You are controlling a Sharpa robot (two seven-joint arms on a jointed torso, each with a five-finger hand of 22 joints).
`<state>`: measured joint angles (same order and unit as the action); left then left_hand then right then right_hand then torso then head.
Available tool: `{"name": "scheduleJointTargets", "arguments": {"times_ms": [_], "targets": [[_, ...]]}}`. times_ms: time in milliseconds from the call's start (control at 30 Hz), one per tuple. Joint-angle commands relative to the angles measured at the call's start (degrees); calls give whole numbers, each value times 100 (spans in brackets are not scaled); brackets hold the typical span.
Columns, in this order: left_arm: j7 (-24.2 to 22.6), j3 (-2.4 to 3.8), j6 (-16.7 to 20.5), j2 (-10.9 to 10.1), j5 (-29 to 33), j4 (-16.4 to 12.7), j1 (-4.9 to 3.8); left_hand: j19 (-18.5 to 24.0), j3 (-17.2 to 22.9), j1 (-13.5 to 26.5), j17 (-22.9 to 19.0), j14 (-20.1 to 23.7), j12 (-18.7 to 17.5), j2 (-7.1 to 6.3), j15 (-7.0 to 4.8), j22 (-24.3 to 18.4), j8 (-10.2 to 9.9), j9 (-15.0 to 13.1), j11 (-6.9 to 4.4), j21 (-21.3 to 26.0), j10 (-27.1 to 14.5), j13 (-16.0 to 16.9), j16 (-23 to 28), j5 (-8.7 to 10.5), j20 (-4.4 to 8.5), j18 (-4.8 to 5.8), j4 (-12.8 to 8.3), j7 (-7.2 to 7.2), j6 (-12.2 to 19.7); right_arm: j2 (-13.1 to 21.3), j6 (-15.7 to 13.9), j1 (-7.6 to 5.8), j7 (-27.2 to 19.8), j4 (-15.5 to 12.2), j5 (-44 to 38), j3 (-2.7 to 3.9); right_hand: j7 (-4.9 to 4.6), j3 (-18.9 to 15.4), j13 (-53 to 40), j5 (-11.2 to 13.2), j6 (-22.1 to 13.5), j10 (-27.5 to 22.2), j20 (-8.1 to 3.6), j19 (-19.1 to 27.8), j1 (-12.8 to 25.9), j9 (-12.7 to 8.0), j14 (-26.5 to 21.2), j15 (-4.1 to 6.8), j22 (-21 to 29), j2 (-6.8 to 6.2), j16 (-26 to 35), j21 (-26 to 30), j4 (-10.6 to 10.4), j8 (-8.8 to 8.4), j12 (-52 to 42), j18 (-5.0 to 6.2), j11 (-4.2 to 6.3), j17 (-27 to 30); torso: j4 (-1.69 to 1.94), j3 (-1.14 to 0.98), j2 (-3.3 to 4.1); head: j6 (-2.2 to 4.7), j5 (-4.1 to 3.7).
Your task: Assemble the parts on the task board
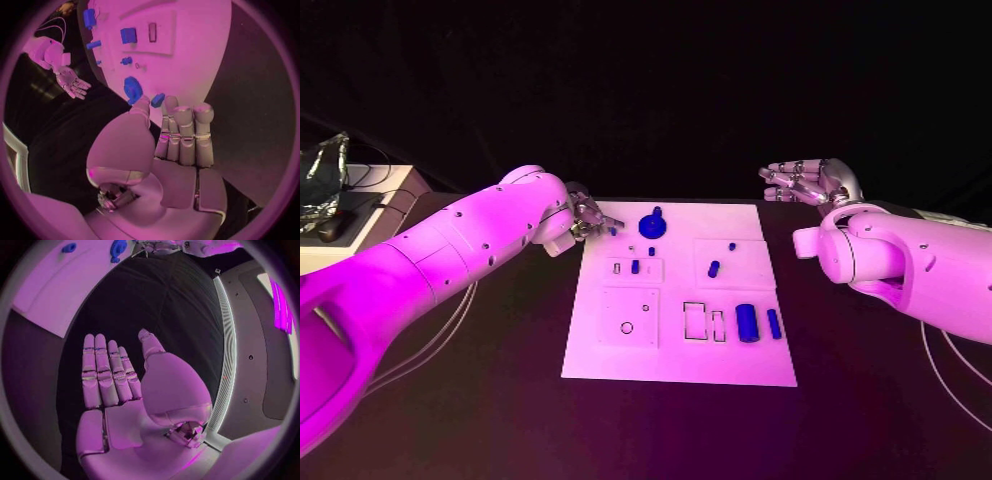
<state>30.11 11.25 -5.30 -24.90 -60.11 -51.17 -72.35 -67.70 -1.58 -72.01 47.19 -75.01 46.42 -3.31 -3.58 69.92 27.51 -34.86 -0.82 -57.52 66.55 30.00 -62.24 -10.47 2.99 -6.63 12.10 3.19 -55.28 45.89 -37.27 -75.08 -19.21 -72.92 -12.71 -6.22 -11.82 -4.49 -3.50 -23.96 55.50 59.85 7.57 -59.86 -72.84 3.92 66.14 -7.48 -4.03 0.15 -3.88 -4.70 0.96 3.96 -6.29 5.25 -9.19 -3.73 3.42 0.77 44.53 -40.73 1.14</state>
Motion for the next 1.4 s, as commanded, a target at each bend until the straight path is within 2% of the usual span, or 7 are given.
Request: {"name": "scheduleJointTargets", "arguments": {"times_ms": [33,267,433,533,933,1233,1400], "targets": [[-4,0,-33,9,45,-3,-10,-52,81,-46,8,10,27,154,-39,14,17,-7,-37,-35,3,2,-33,-22,13,30,-54,-28,27,-8,60,-2,-48,3,-59,2,5,1,9,-33,-10,9,-10,11,1,3,-7,15,-2,41,28,-24,42,-13,-2,-72,16,6,-2,1,-1,-6,8],[-15,-2,16,6,103,-4,-10,-58,672,-284,24,7,3,355,-76,36,108,-153,-83,-40,-14,-8,-47,-43,51,56,-154,-92,87,-11,62,-1,-43,10,-61,2,5,8,8,-35,-11,9,-9,14,0,3,-8,15,-2,45,28,-23,50,-13,-3,-72,15,6,-10,-4,0,-20,14],[-116,-3,166,2,207,-15,-10,-19,2460,-202,14,40,-62,-146,-89,38,165,-314,-92,8,-29,-38,-29,-50,98,93,-434,-124,172,-27,86,1,-5,35,-122,1,5,34,9,-38,-11,9,-11,13,-70,3,-9,17,-3,34,28,-24,108,-13,-2,-71,17,6,-8,-6,-7,8,35],[-186,-3,255,-3,313,-23,-10,-13,3361,61,13,46,-138,-330,-95,57,279,-479,-86,12,13,-119,-28,-27,104,99,-828,-99,294,-47,104,7,21,61,-177,1,3,50,9,-54,-14,8,-11,14,-86,2,-9,16,-2,35,28,-24,133,-15,2,-72,16,6,-5,-5,-5,15,28],[-242,-3,350,-143,574,-286,-8,-104,3986,425,217,-76,-143,-453,-109,170,349,-674,-122,-98,156,-220,-178,-265,166,126,-1348,-81,258,-52,121,14,60,88,-219,0,1,79,9,-205,-20,9,-10,19,-50,1,-15,16,-2,34,28,-22,168,-15,9,-73,14,6,2,-4,-10,-30,41],[-19,-18,239,-517,957,-901,-10,-266,3932,581,606,-300,-211,-598,-164,284,290,-665,-188,-289,376,-280,-403,-1280,255,189,-1576,-110,2,-31,123,16,70,72,-209,-1,0,85,9,-216,-25,7,-10,19,-36,1,-19,14,-3,36,28,-23,173,-15,11,-72,14,6,30,-23,-46,-39,54],[166,-110,151,-821,658,-1522,-9,-469,3835,734,828,-459,-295,-572,-218,445,219,-712,-232,-561,535,-346,-420,-1702,323,229,-1762,-143,-112,-21,121,17,43,40,-246,-1,-2,88,9,-229,-29,2,-8,22,-24,1,-23,12,-2,33,28,-22,181,-15,13,-73,11,7,31,-33,-64,-43,61]]}}
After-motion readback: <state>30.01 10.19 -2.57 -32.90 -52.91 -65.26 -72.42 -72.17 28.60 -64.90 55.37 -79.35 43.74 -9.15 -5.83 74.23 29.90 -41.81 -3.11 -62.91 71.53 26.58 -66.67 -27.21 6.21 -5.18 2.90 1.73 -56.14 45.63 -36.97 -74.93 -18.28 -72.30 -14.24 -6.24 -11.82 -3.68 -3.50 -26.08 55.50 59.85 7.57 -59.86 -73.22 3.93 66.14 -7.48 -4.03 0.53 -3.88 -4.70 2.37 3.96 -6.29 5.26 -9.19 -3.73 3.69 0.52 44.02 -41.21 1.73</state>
